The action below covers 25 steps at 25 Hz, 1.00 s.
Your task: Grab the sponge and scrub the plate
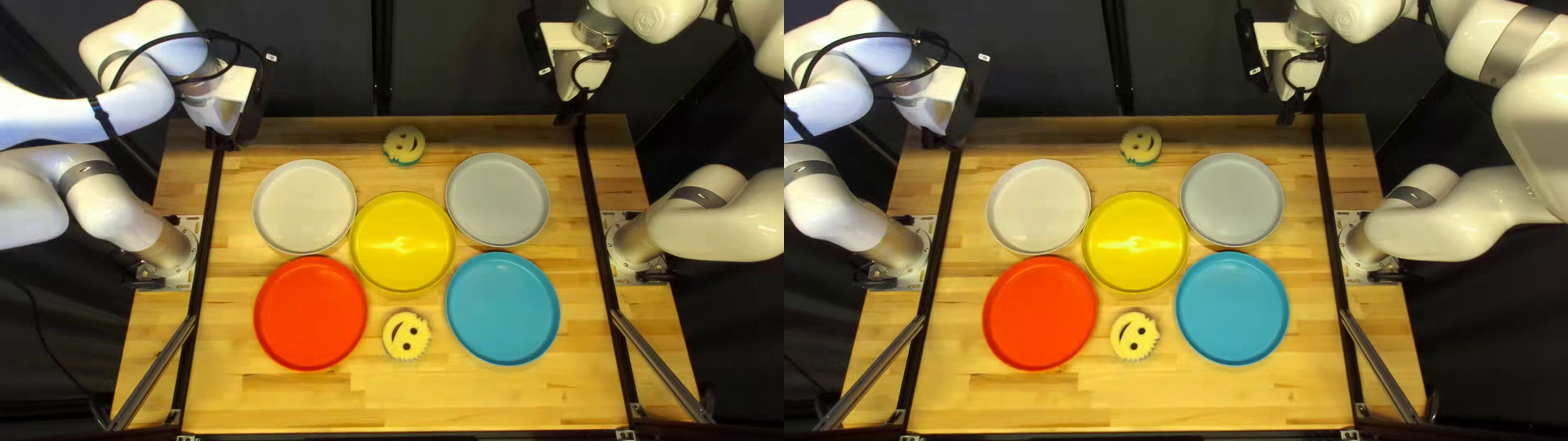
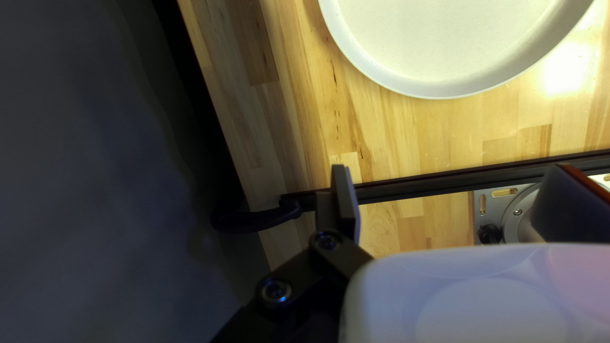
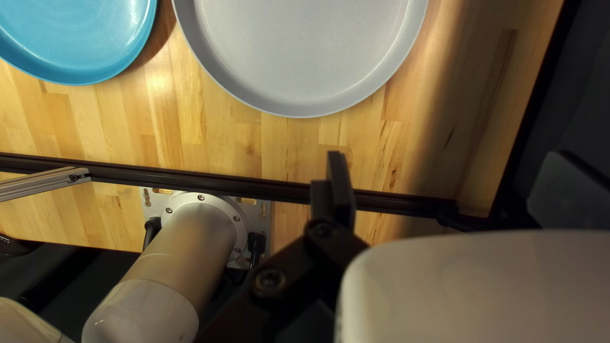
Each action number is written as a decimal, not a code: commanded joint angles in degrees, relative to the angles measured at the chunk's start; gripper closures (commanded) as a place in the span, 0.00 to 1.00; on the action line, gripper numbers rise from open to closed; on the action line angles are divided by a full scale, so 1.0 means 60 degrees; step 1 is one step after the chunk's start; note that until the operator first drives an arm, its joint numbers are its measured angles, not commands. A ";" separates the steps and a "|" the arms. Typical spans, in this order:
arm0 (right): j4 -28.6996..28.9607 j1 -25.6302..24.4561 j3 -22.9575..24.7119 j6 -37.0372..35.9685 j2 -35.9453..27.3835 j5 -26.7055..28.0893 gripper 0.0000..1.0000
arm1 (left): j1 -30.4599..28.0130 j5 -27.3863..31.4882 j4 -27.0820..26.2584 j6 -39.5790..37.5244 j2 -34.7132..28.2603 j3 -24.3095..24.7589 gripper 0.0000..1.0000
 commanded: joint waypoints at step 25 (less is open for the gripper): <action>0.1475 0.0921 -0.0886 0.0659 0.4186 -0.3342 0.00 | 0.0000 0.0000 0.0000 0.0000 0.0000 0.0000 0.00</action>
